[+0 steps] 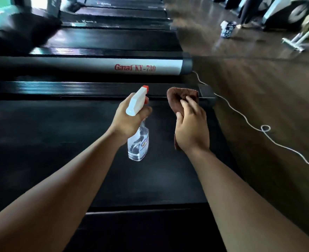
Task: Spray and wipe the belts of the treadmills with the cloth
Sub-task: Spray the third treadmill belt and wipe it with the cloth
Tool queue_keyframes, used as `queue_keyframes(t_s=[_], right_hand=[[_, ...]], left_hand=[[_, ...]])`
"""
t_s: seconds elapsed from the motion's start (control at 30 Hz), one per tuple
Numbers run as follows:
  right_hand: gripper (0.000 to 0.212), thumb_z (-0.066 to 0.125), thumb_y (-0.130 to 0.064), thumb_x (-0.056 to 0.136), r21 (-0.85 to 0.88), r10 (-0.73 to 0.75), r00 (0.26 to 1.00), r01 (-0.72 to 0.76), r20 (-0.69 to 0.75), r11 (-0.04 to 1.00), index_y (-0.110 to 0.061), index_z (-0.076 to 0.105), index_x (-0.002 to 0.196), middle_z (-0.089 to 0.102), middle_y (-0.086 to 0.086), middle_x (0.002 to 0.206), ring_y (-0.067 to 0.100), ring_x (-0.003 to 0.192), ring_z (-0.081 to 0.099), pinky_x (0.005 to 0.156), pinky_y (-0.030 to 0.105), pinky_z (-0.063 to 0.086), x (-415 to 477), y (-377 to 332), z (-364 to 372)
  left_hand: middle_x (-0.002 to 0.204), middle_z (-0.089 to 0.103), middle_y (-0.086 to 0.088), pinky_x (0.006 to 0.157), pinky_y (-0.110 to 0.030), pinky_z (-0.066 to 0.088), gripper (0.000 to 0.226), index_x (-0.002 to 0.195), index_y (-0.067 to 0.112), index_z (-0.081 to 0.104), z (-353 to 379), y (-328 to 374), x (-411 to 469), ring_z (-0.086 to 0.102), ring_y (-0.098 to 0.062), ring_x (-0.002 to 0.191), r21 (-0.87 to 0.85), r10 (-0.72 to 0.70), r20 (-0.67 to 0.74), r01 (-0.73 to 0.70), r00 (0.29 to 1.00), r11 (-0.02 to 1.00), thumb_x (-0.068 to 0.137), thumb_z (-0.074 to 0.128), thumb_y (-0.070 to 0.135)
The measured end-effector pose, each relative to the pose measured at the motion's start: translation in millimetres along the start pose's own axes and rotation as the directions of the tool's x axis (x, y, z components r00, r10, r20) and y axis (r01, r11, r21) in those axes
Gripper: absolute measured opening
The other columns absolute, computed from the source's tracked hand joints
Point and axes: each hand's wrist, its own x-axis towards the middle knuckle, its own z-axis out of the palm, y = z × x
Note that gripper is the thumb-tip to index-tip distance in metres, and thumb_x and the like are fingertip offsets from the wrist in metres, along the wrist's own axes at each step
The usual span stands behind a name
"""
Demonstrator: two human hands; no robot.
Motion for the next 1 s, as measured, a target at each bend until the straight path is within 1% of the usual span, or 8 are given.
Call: queue_keyframes(t_s=[0.1,0.3,0.43,0.5,0.7,0.77,0.87,1.0], right_hand=[[0.046,0.044,-0.021,0.101,-0.019,0.072,0.997,-0.072,0.003,0.997,-0.016,0.044,0.147,0.034,-0.003,0.157,0.023,0.14,0.032,0.11,0.034,0.032,11,10,-48],[0.045,0.044,-0.021,0.102,-0.075,0.147,0.989,-0.148,-0.015,0.986,-0.013,0.045,0.146,0.036,0.0,0.156,0.027,0.137,0.037,0.11,0.036,0.032,43,24,-165],[0.044,0.044,-0.021,0.101,-0.083,0.17,0.985,-0.172,-0.037,0.982,-0.013,0.047,0.144,0.038,0.0,0.156,0.028,0.136,0.039,0.11,0.039,0.034,72,32,-243],[0.044,0.044,-0.021,0.101,-0.082,0.161,0.986,-0.163,-0.029,0.983,-0.013,0.046,0.145,0.037,0.0,0.156,0.028,0.136,0.039,0.11,0.041,0.036,86,33,-283],[0.046,0.043,-0.022,0.101,-0.1,0.117,0.993,-0.117,-0.013,0.988,-0.015,0.045,0.146,0.034,-0.002,0.158,0.027,0.14,0.034,0.111,0.045,0.036,113,39,-395],[0.044,0.045,-0.02,0.1,-0.105,0.106,0.993,-0.11,-0.046,0.988,-0.013,0.048,0.144,0.037,0.0,0.156,0.028,0.139,0.037,0.111,0.045,0.036,119,42,-423],[0.042,0.049,-0.017,0.098,-0.126,0.1,0.988,-0.115,-0.115,0.985,-0.009,0.054,0.139,0.045,0.005,0.151,0.033,0.133,0.045,0.109,0.043,0.038,125,45,-453],[0.042,0.05,-0.017,0.096,-0.147,0.109,0.98,-0.135,-0.168,0.98,-0.006,0.056,0.136,0.048,0.007,0.149,0.035,0.131,0.048,0.106,0.043,0.039,133,46,-484]], left_hand=[[0.08,0.062,-0.006,0.068,-0.043,0.049,0.02,0.097,0.018,0.064,29,46,10,0.057,-0.022,0.069,0.017,-0.044,0.04,0.044,0.998,0.999,0.078,0.07,0.019],[0.079,0.063,0.001,0.071,-0.041,0.05,0.017,0.095,0.032,0.064,88,154,18,0.058,-0.018,0.072,0.093,-0.096,0.108,0.086,0.99,0.992,0.079,0.07,0.028],[0.084,0.065,-0.002,0.075,-0.051,0.054,0.018,0.096,0.035,0.064,128,235,23,0.062,-0.028,0.079,0.126,-0.101,0.119,0.086,0.988,0.988,0.079,0.071,0.031],[0.086,0.066,0.0,0.077,-0.052,0.055,0.019,0.095,0.036,0.064,148,275,26,0.064,-0.03,0.082,0.131,-0.101,0.113,0.086,0.988,0.988,0.079,0.072,0.031],[0.089,0.067,0.002,0.078,-0.052,0.054,0.021,0.096,0.036,0.065,192,380,28,0.061,-0.021,0.078,0.092,-0.101,0.109,0.091,0.989,0.992,0.076,0.073,0.033],[0.089,0.068,0.002,0.077,-0.05,0.053,0.019,0.095,0.035,0.065,204,406,29,0.061,-0.022,0.078,0.07,-0.091,0.117,0.083,0.989,0.994,0.078,0.073,0.031],[0.086,0.066,0.005,0.073,-0.043,0.05,0.019,0.094,0.034,0.065,217,437,31,0.06,-0.018,0.077,0.036,-0.068,0.143,0.063,0.987,0.997,0.078,0.073,0.028],[0.096,0.069,-0.002,0.073,-0.037,0.049,0.019,0.096,0.029,0.065,230,461,38,0.062,-0.016,0.083,0.0,-0.039,0.175,0.04,0.984,0.999,0.08,0.073,0.025]])
